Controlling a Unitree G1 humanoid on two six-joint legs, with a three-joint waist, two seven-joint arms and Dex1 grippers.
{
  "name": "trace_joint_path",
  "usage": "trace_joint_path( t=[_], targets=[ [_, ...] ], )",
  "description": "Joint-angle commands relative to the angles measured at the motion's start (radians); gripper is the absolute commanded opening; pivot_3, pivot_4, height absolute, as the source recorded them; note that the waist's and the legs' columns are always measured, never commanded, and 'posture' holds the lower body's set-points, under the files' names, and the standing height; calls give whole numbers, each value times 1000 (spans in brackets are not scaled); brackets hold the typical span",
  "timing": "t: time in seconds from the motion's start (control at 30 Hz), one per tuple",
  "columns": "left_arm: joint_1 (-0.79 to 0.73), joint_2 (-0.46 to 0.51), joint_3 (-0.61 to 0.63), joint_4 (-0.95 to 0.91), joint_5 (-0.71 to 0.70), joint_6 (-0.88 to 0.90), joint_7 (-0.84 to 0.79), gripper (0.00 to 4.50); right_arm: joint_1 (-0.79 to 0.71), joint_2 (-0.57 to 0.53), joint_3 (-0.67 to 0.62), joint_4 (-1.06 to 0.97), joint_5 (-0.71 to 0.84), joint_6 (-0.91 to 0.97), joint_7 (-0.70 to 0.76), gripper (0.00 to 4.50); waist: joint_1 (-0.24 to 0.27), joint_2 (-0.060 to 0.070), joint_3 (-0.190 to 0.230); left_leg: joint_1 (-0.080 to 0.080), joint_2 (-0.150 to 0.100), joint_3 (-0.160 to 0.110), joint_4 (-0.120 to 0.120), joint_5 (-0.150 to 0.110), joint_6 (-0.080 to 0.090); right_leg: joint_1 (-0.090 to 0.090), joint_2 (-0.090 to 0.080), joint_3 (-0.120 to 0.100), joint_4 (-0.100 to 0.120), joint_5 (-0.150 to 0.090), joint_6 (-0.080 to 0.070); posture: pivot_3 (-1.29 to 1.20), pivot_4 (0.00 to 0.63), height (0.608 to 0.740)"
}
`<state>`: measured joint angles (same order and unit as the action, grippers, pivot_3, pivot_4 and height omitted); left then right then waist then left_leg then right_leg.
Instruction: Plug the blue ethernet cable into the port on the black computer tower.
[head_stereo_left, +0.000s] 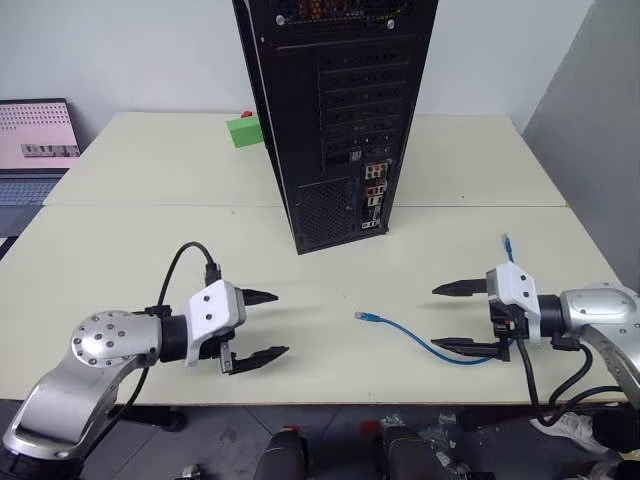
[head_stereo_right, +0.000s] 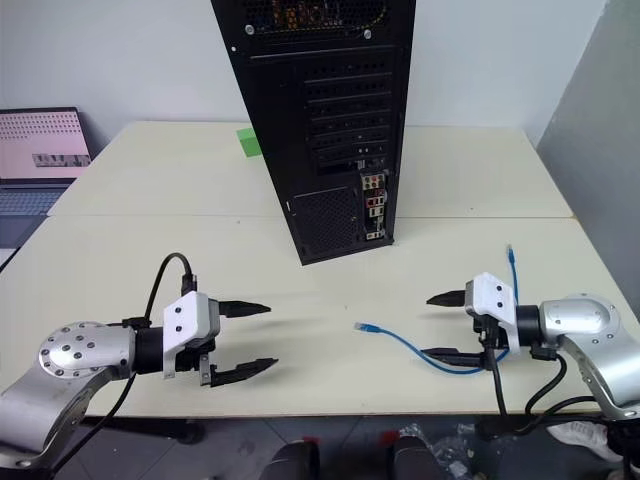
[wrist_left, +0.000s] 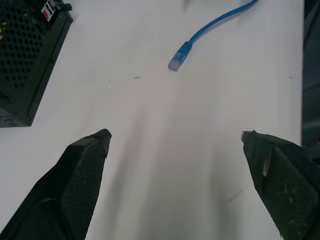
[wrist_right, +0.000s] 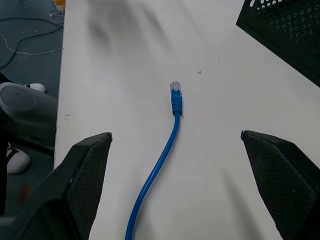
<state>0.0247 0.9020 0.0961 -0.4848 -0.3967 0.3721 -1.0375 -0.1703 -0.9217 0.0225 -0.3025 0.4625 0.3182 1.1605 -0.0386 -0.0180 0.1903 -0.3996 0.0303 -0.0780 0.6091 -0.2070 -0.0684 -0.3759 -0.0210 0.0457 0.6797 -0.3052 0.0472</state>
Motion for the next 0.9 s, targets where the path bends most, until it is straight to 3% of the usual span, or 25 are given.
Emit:
trace_joint_path(
  t=[0.03, 0.43, 0.9],
  targets=[
    [7, 11, 29, -35, -25, -7, -14, 4464, -17, 6, -24, -17, 16, 1, 11, 4368, 0, 0, 0, 0, 0, 0, 0, 0, 0, 0, 0, 0, 0, 0, 0, 0, 150, 740],
    [22, 10, -8, -37, 8, -36, -33, 4464, -30, 76, 23, -13, -37, 5, -42, 4368, 2, 0, 0, 0, 0, 0, 0, 0, 0, 0, 0, 0, 0, 1, -2, 0, 150, 740],
    [0, 19, -77, -45, 25, -42, -60, 4464, -165, 352, 265, 255, -293, -116, -168, 4368, 5, 0, 0, 0, 0, 0, 0, 0, 0, -1, 1, 0, 0, 2, -4, 0, 150, 740]
  ],
)
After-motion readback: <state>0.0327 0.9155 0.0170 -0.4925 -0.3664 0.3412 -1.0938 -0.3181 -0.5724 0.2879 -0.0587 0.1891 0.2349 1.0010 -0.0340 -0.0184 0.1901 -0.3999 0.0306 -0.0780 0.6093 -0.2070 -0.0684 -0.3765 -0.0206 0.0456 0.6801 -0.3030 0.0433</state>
